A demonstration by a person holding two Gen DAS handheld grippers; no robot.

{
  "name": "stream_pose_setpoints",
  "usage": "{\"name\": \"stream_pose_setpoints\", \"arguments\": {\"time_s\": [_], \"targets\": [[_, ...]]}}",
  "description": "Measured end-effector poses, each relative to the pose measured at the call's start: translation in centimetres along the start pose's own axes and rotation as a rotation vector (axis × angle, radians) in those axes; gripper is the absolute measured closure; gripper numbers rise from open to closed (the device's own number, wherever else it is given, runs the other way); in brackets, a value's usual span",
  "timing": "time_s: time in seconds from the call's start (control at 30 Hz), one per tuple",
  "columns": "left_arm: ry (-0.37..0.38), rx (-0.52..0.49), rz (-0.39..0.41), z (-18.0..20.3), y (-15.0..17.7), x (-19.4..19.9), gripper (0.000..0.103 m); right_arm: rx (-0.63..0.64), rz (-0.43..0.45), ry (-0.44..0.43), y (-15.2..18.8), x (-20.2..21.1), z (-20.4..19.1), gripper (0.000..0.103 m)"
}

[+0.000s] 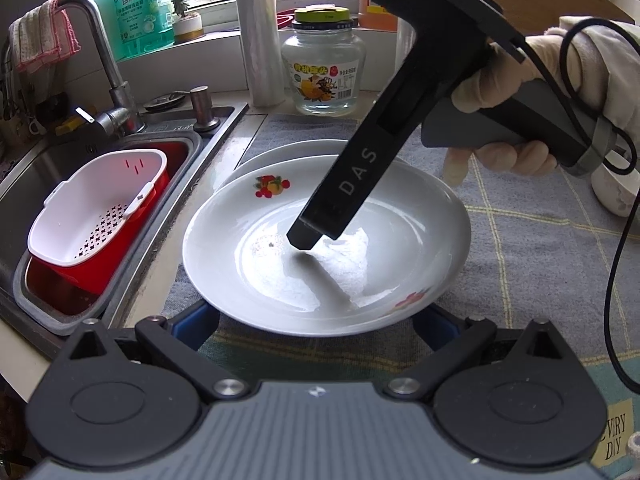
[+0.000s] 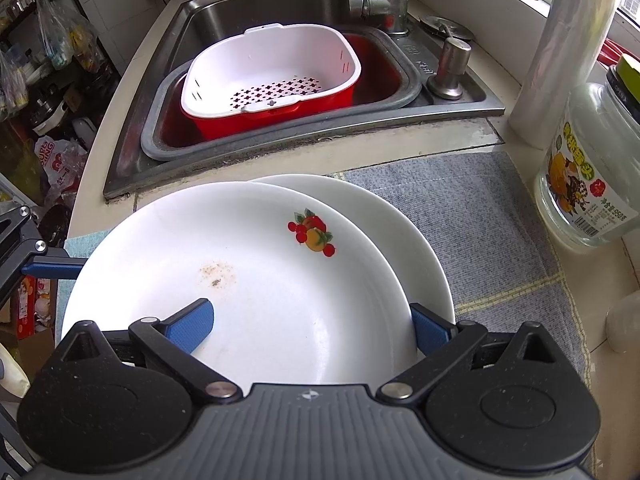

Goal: Organize plates and bowls
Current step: 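Lower the held plate with the right tool onto the plate stack, then open the right tool to release the plate on the stack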

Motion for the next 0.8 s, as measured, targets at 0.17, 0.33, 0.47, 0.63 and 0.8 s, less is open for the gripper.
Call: {"name": "stream_pose_setpoints", "arguments": {"time_s": [0.17, 0.33, 0.47, 0.63, 0.8], "targets": [[0.003, -0.001, 0.001, 0.0, 0.0, 0.1, 0.001, 0.011, 0.001, 0.013, -0.1, 0.2, 0.0, 0.0], [0.005, -0.002, 0.003, 0.0, 0.0, 0.1, 0.001, 0.019, 0.004, 0.019, -0.1, 0.4, 0.0, 0.0], [0.01, 0.0, 0.002, -0.1, 0.0, 0.2, 0.001, 0.023, 0.004, 0.025, -0.1, 0.5, 0.0, 0.0], [0.018, 0.0, -0.005, -0.2, -0.1, -0.1, 0.001, 0.03, 0.013, 0.034, -0.1, 1.0, -0.1, 0.0], [0.037, 0.006, -0.017, -0.4, -0.3, -0.4, 0.001, 0.041, 0.026, 0.054, 0.0, 1.8, -0.1, 0.0]]}}
Point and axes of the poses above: each gripper's, at about its wrist camera, not at the fingertips, and x roughly against the way its jaws point, z to its right, y to its underside, the point moved 8 cm from there along -x, roughly the way its jaws point, and after that the axes turned 7 degrees about z, right-handed, at the moved point
